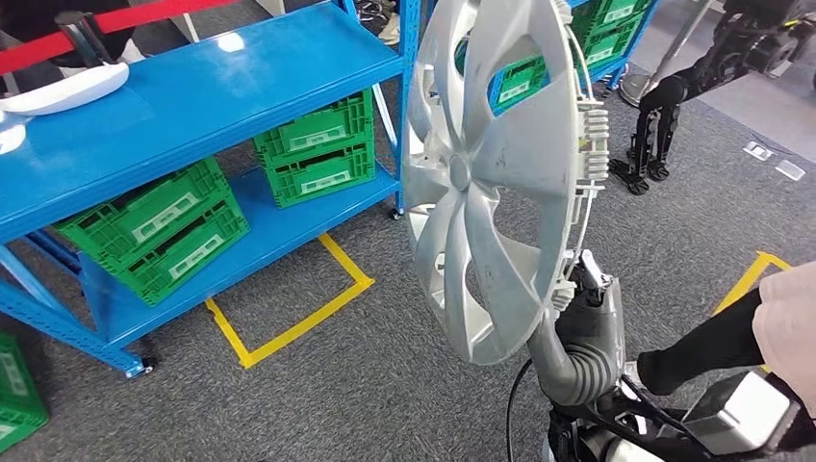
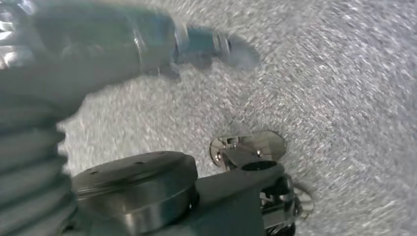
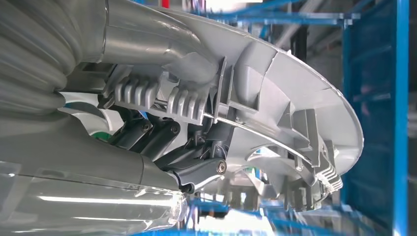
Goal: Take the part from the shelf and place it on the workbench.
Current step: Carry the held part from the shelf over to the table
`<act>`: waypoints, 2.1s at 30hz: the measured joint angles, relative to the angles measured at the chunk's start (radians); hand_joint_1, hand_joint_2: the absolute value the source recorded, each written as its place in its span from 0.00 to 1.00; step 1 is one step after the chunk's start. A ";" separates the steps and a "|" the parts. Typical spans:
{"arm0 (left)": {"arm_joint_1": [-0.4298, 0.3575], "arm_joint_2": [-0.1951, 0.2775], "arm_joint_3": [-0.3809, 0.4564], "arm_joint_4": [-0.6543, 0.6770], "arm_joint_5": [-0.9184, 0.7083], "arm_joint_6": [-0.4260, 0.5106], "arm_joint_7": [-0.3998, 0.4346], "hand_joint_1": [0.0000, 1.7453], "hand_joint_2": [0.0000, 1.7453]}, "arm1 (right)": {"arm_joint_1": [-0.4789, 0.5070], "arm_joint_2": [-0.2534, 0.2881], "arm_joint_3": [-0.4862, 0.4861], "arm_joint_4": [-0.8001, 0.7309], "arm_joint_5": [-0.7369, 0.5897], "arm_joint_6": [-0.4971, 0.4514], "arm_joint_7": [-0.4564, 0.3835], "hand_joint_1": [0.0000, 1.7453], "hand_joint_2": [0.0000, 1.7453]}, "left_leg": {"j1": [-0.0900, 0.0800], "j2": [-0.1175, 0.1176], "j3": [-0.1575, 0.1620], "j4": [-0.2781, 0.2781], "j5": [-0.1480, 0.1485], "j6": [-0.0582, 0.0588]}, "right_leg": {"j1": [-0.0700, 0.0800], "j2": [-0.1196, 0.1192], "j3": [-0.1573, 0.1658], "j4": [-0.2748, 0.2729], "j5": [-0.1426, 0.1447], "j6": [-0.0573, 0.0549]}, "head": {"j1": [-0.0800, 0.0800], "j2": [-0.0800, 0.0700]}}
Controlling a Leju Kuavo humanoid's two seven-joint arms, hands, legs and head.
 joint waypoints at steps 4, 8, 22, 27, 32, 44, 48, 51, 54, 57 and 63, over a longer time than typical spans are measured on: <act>0.000 0.001 0.000 0.000 0.000 0.000 0.001 0.00 1.00 | 0.002 0.001 0.000 0.001 0.000 0.000 0.000 1.00 1.00 | -0.011 0.081 0.000 0.000 -0.005 0.004 | -0.001 -0.042 -0.044 0.130 -0.036 0.003 | 0.013 0.000; -0.010 -0.002 0.000 0.000 -0.002 0.000 0.001 0.00 1.00 | 0.002 0.001 -0.001 0.001 0.000 0.000 0.000 1.00 1.00 | -0.018 0.124 0.003 0.001 -0.011 -0.004 | 0.016 -0.094 0.090 -0.116 0.058 -0.024 | 0.020 0.000; -0.003 -0.019 0.000 0.000 -0.044 0.025 0.006 0.00 1.00 | 0.050 -0.027 -0.054 -0.029 -0.077 -0.032 -0.029 1.00 1.00 | 0.000 -0.048 -0.069 0.105 -0.008 -0.035 | 0.008 0.024 0.104 -0.145 0.062 -0.043 | -0.025 0.000; -0.002 -0.026 0.000 0.000 -0.047 0.026 0.010 0.00 1.00 | 0.066 -0.046 -0.089 -0.047 -0.085 -0.031 -0.035 1.00 1.00 | 0.001 -0.060 -0.031 0.030 0.002 -0.018 | -0.005 0.083 0.077 -0.129 0.062 -0.013 | -0.027 0.000; -0.001 -0.031 0.000 0.000 -0.048 0.026 0.009 0.00 1.00 | 0.070 -0.056 -0.102 -0.054 -0.085 -0.029 -0.035 1.00 1.00 | -0.004 0.033 -0.018 0.020 -0.004 0.005 | -0.002 -0.032 -0.038 0.101 -0.045 0.007 | 0.000 0.000; -0.014 -0.033 -0.001 -0.001 -0.054 0.033 -0.012 0.00 1.00 | 0.069 -0.061 -0.124 -0.067 -0.077 -0.028 -0.036 1.00 1.00 | -0.010 0.077 -0.003 0.053 -0.059 -0.031 | 0.015 -0.073 0.080 -0.140 0.076 -0.044 | 0.013 0.000; -0.010 -0.019 -0.001 -0.001 -0.054 0.045 -0.025 0.00 1.00 | 0.055 -0.061 -0.123 -0.073 -0.064 -0.029 -0.035 1.00 1.00 | -0.010 0.006 -0.125 0.272 -0.145 -0.032 | 0.016 -0.028 0.084 -0.144 0.076 -0.057 | -0.010 0.000; -0.010 -0.002 -0.001 -0.001 -0.049 0.061 -0.024 0.00 1.00 | 0.052 -0.060 -0.121 -0.083 -0.064 -0.031 -0.035 1.00 1.00 | -0.010 -0.003 -0.126 0.212 -0.057 -0.026 | 0.017 0.014 0.089 -0.138 0.070 -0.057 | -0.019 0.000; -0.009 0.020 -0.001 -0.001 -0.025 0.070 -0.004 0.00 1.00 | 0.049 -0.059 -0.119 -0.095 -0.056 -0.031 -0.034 1.00 1.00 | -0.006 -0.080 -0.065 0.062 0.023 -0.016 | 0.011 0.051 0.088 -0.127 0.061 -0.047 | -0.024 0.000; -0.010 0.036 -0.001 0.000 -0.005 0.069 0.051 0.00 1.00 | 0.044 -0.059 -0.115 -0.108 -0.039 -0.031 -0.031 1.00 1.00 | -0.008 -0.066 -0.046 0.030 0.018 -0.011 | 0.003 0.088 0.078 -0.126 0.062 -0.029 | -0.028 0.000; -0.008 0.048 0.000 -0.001 0.005 0.064 0.101 0.00 1.00 | 0.026 -0.060 -0.101 -0.120 -0.032 -0.030 -0.027 1.00 1.00 | -0.008 0.041 -0.019 0.008 0.010 0.007 | 0.003 -0.032 -0.044 0.116 -0.049 0.000 | -0.006 0.000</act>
